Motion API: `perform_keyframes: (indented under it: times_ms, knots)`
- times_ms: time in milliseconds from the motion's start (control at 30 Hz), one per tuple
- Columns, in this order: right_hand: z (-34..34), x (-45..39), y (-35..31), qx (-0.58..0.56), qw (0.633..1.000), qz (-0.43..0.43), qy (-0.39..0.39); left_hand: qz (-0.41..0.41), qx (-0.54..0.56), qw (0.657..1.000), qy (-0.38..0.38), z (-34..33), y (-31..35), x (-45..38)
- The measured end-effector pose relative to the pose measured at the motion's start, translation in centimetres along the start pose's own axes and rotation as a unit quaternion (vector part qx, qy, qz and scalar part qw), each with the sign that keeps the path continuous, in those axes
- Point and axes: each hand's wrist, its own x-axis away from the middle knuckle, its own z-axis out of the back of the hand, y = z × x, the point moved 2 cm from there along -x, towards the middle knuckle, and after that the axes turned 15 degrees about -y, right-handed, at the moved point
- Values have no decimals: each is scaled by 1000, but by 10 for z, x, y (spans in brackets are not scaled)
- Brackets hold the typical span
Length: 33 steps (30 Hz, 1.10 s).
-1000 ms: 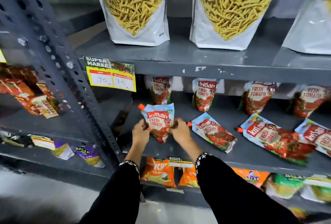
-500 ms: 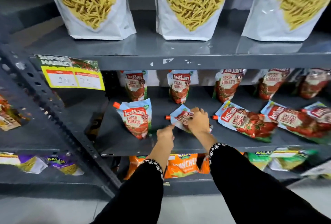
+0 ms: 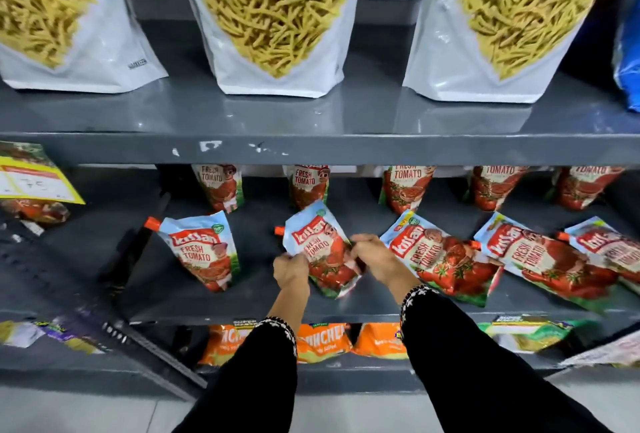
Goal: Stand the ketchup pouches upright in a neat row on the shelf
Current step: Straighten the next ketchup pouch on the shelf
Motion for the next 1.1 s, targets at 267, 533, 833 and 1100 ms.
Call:
perform_keyframes:
  times_ms: [267,533,833,1100]
  knots:
    - [-4,5,3,-62,990,124,-15,-269,-141,950,-65,5,33,18]
    - [9,18,30,-8,988,113,106,-246,-41,968,10,-3,10,57]
    - [95,63,32,235,926,125,267,-80,0,995,-58,-94,-35,94]
    - [188,46,42,389,912,-66,114,76,-10,990,-121,-170,-39,64]
